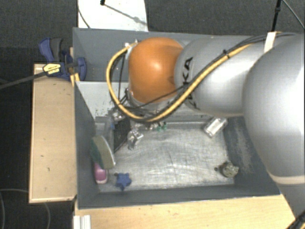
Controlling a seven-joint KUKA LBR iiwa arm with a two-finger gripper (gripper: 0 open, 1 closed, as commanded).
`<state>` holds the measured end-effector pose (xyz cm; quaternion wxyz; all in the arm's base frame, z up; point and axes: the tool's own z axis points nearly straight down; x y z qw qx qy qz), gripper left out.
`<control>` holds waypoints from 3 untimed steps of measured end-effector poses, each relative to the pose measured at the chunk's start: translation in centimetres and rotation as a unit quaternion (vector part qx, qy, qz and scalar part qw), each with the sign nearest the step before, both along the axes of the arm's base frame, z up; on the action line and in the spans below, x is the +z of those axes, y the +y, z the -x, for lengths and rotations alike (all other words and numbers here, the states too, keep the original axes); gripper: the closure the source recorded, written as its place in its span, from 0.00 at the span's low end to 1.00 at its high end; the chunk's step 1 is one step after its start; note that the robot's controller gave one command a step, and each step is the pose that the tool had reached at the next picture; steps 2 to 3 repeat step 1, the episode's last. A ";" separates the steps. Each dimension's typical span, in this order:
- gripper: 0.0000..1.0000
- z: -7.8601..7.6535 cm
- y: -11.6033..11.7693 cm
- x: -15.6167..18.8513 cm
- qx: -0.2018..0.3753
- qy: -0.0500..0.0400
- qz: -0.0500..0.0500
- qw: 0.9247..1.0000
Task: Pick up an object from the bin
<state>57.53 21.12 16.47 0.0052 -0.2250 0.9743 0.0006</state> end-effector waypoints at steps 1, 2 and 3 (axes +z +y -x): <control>1.00 0.0 0.0 0.3 -0.001 0.003 0.001 1.000; 1.00 0.0 0.0 0.3 -0.001 0.003 0.001 1.000; 1.00 0.0 0.0 0.3 -0.001 0.003 0.001 1.000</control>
Offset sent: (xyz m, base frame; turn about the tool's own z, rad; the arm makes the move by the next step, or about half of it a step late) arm -0.0002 0.0001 0.0032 0.0000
